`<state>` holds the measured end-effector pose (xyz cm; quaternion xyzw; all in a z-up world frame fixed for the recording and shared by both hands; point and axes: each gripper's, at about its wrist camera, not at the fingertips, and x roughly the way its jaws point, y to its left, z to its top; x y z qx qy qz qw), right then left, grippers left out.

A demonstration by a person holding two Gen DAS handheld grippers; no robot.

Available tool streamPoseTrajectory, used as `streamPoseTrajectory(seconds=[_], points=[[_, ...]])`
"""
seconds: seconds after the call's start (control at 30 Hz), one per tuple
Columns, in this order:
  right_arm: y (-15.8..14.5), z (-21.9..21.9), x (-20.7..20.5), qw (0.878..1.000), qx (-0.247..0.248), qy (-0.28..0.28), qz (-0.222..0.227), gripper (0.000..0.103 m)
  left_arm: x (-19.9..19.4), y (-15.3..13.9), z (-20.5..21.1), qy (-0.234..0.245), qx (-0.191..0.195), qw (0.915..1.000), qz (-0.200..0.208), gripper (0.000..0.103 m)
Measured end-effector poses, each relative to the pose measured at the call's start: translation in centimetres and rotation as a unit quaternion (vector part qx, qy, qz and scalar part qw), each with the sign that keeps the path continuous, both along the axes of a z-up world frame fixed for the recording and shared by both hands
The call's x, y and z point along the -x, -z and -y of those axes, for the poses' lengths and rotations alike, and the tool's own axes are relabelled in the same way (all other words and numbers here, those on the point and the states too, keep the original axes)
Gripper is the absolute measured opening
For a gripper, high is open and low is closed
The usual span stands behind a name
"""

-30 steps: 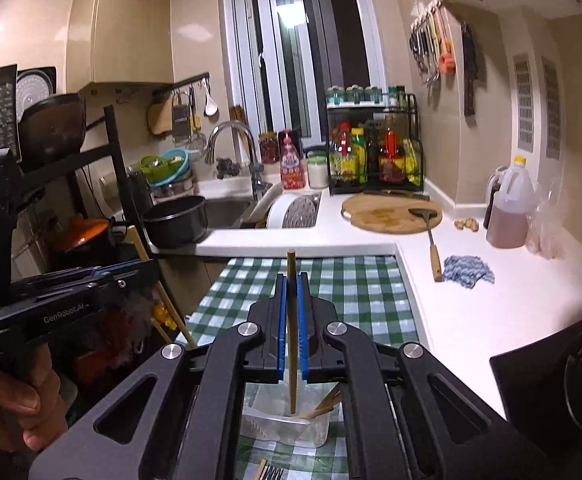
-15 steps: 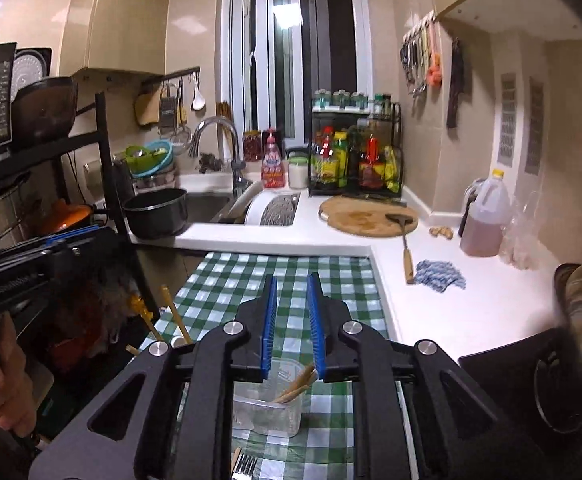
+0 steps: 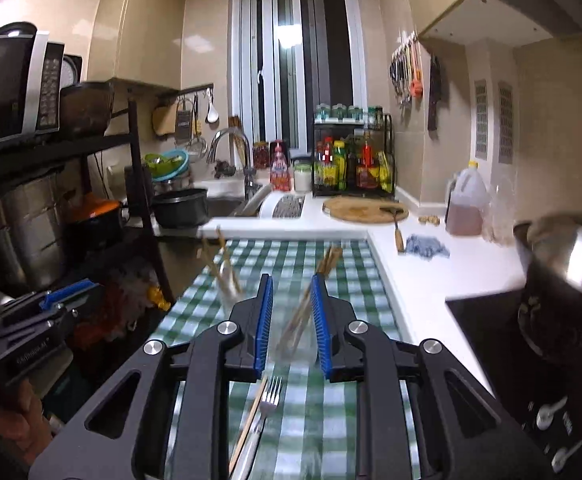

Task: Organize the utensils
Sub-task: 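Move both tools back down over the last chopstick and the white-handled fork, then close the right tool on the white-handled fork while the left tool grasps the last chopstick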

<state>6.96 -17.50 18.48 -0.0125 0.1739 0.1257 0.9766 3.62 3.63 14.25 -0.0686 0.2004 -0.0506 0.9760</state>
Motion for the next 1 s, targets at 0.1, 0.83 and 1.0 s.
streamPoseTrajectory(seconds=[0.1, 0.83, 1.0], points=[[3.8, -0.2, 1.2, 0.999, -0.007, 0.001, -0.036, 0.004, 1.7, 3.6, -0.1, -0.011, -0.017, 0.9996, -0.019, 0.023], [21.4, -5.5, -1.8, 0.968, 0.035, -0.008, -0.247, 0.025, 2.2, 10.9, -2.1, -0.031, 0.011, 0.9960, -0.083, 0.023], [21.6, -5.4, -1.6, 0.969, 0.044, -0.003, -0.243, 0.019, 2.1, 11.2, -1.6, -0.023, 0.010, 0.9958, -0.088, 0.023]])
